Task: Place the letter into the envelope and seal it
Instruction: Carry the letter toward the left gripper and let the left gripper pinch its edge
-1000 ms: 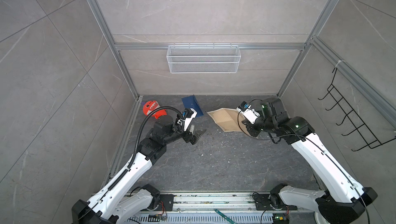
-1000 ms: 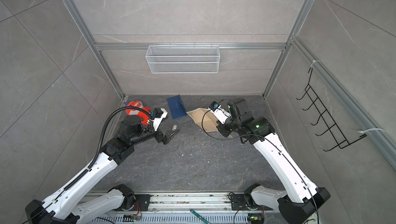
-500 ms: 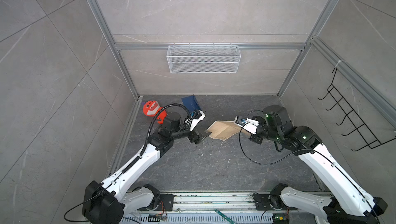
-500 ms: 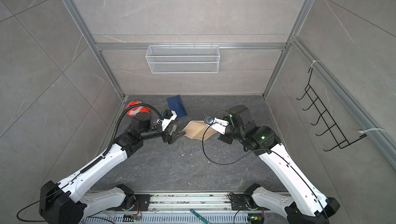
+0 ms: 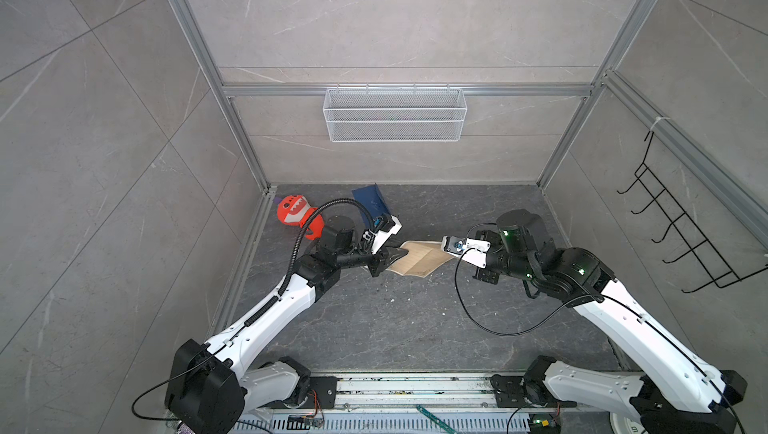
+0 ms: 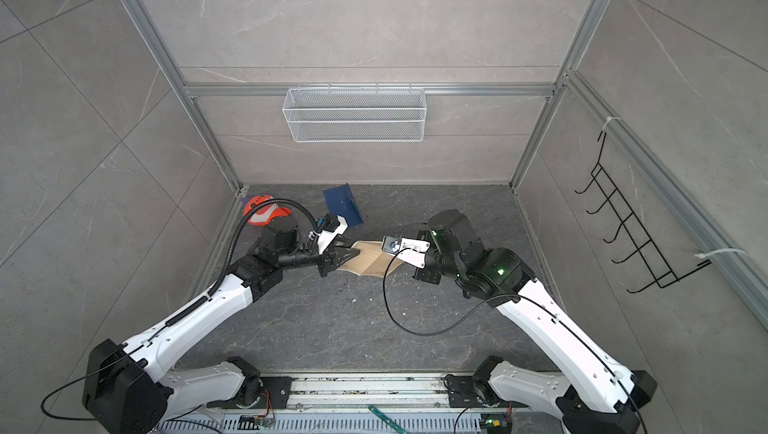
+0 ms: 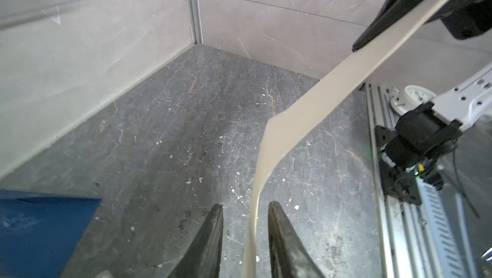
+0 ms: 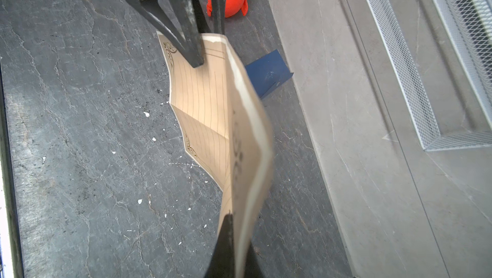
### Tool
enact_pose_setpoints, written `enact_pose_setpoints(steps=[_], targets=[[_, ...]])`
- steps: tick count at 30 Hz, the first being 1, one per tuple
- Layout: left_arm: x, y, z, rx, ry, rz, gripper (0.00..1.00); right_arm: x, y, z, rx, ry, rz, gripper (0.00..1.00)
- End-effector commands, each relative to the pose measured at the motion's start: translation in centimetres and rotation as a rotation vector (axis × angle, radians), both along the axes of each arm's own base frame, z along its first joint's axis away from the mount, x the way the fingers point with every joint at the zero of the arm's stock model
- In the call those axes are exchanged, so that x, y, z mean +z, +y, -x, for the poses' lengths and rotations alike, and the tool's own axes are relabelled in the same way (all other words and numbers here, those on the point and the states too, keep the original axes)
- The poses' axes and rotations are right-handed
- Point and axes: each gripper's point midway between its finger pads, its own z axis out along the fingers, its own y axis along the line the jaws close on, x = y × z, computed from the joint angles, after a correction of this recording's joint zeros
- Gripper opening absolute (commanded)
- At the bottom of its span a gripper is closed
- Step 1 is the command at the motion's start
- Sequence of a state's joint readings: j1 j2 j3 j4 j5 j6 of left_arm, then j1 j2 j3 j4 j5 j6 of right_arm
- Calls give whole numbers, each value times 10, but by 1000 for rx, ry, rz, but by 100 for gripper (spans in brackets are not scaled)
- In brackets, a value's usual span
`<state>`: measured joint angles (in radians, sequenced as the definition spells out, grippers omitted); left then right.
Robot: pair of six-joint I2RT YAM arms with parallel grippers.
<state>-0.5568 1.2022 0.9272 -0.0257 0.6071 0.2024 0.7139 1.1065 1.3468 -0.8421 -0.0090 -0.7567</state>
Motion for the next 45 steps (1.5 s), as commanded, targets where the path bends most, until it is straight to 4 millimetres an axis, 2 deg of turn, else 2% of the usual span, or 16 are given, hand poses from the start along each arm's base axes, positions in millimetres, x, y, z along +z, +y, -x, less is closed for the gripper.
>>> enact_pose_setpoints(steps=[1,4,5,8,11,12,15,16,19,21,25,28,37,45], targets=[[14,-3,0,-12,-31,35,20,-3,5,-6,-3,-23,6,0],[11,-2,0,-9,-24,31,3,-4,8,-6,1,-30,-4,0],[11,-2,0,-8,-23,31,0,-3,9,-6,1,-32,-8,0],[11,-1,0,0,-22,30,0,-2,10,-6,3,-40,-16,0],[10,2,-3,30,-34,22,0,1,11,-4,9,-40,-33,8],[10,4,-4,43,-42,19,0,3,12,-1,15,-38,-45,18],[9,9,-6,75,-80,9,0,17,14,17,71,-28,-117,61],[8,11,-6,79,-94,5,0,24,15,26,99,-26,-151,70],[9,13,-2,65,-140,-1,0,37,19,53,199,-12,-240,81],[11,13,4,39,-163,-2,0,44,24,60,243,-16,-286,86],[15,12,17,-22,-221,12,0,45,38,61,298,18,-304,86],[20,13,25,-55,-268,36,0,44,52,49,310,29,-303,85],[23,11,47,-160,-339,68,0,25,88,17,319,88,-303,62],[24,9,53,-198,-340,76,0,6,108,9,352,169,-301,47]])
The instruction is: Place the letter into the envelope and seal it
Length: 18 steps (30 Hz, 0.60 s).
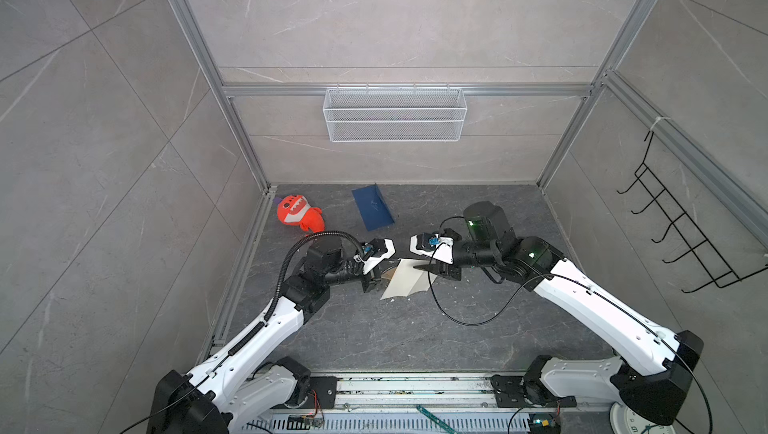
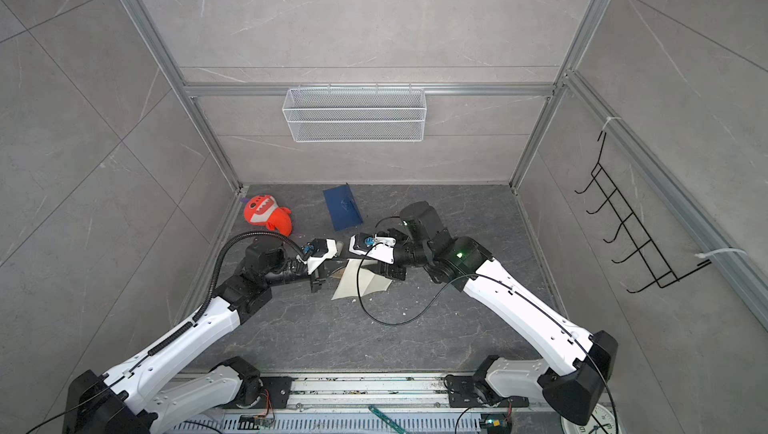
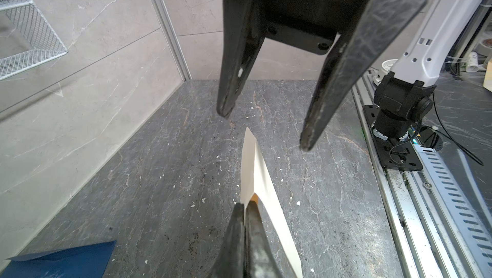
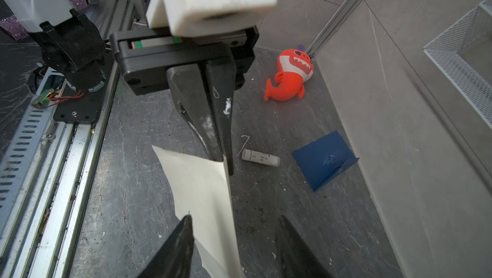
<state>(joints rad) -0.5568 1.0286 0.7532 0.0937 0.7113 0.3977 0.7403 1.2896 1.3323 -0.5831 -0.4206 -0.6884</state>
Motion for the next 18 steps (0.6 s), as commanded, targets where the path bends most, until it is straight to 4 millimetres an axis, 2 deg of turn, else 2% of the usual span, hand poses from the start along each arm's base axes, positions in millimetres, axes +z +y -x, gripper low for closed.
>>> enact_pose_setpoints(steps=[1,3,9,18], targets=[[17,-2,10,-56,-77,38,0,12,12,1,35,13,-46,44],[17,-2,10,-59,-75,36,0,7,13,0,38,27,-39,38],[18,-2,11,-65,-81,37,0,-6,18,5,74,88,-18,30],[15,-2,11,-67,-74,24,0,-19,18,4,87,106,15,7]])
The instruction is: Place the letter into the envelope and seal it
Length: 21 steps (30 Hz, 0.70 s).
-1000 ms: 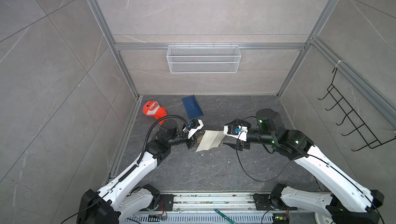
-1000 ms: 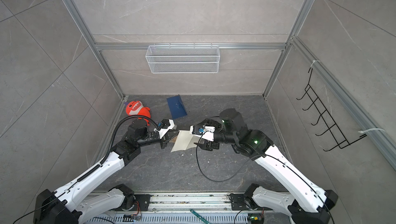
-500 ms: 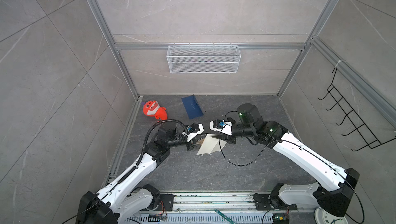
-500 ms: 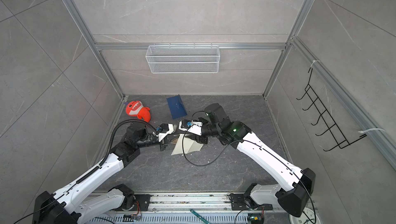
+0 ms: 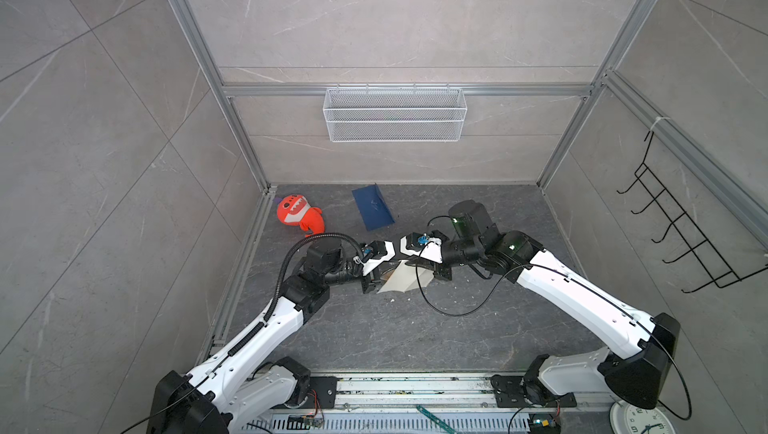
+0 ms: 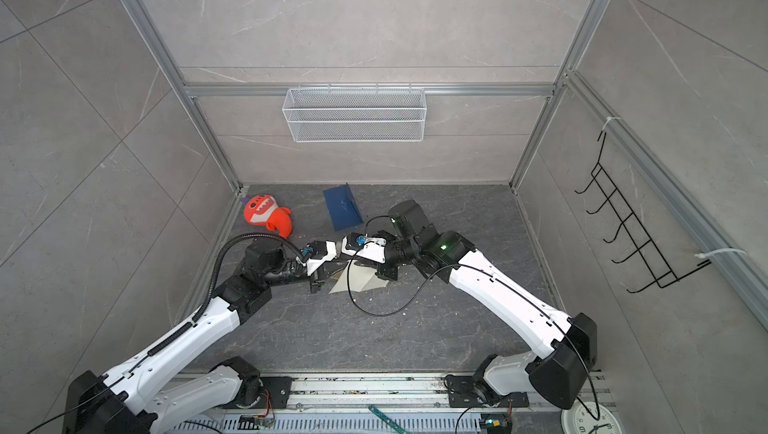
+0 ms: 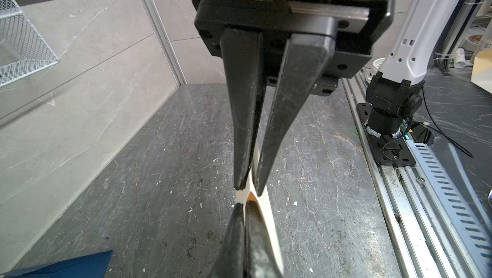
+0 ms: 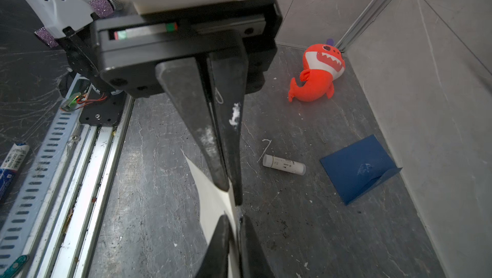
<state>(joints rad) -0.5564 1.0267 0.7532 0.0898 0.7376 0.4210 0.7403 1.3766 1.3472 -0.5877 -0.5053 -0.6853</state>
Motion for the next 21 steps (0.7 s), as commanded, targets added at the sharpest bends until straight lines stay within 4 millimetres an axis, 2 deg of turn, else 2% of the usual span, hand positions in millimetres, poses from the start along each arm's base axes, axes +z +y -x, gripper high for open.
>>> enact_pose_setpoints(steps=[1,3,5,9,14,19,21], targets=[[14,-1,6,-36,-56,21,0,2,1,3,21,11,4,5],[13,-1,6,-36,-53,14,0,3,0,4,26,-1,2,0],[11,-1,5,-35,-49,5,0,2,-1,4,25,-8,1,0],[7,0,5,-35,-52,-16,16,-3,-6,5,19,-18,22,0],[12,6,11,-40,-98,-50,32,-15,-22,7,-13,-50,94,0],[22,14,21,-77,-129,-15,65,-24,-31,14,-2,-45,123,0],[23,13,25,-106,-119,0,75,-27,-31,16,5,-37,123,0]])
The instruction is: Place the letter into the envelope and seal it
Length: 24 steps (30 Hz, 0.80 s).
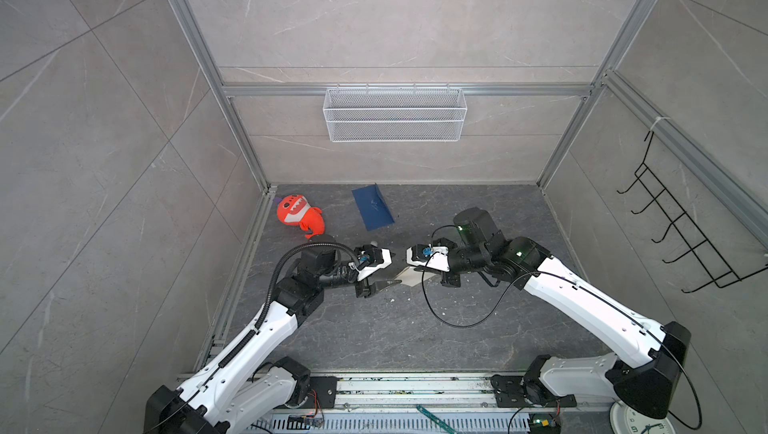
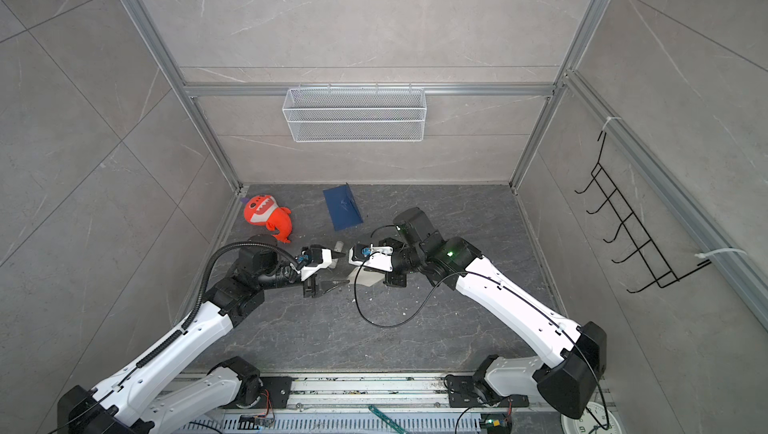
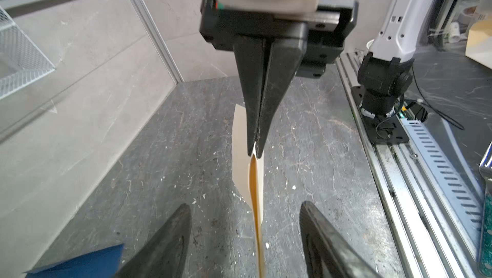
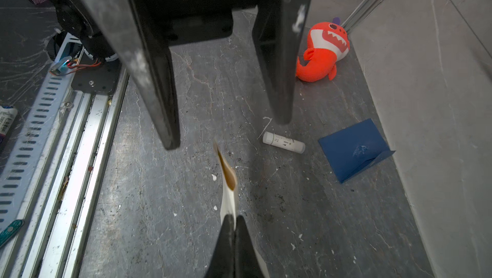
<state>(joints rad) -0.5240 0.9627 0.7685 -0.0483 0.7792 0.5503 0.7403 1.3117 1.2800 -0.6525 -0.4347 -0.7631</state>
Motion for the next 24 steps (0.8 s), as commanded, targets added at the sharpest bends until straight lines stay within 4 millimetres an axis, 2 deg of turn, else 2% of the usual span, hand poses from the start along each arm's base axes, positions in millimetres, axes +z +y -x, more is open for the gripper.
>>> enact_pose_setpoints(steps=[1,8,11,18,24], targets=[[22,-2,14,-88,-41,49,77,-7,-7,7,13,6,26,0],[21,-9,15,-143,47,55,74,-4,3,5,13,16,-6,0],[21,-10,15,-150,60,55,66,-3,7,1,5,8,-17,0],[20,-12,10,-143,83,50,55,-8,13,1,7,12,-9,0],[18,-14,8,-147,109,47,44,-3,20,2,10,23,-31,0]])
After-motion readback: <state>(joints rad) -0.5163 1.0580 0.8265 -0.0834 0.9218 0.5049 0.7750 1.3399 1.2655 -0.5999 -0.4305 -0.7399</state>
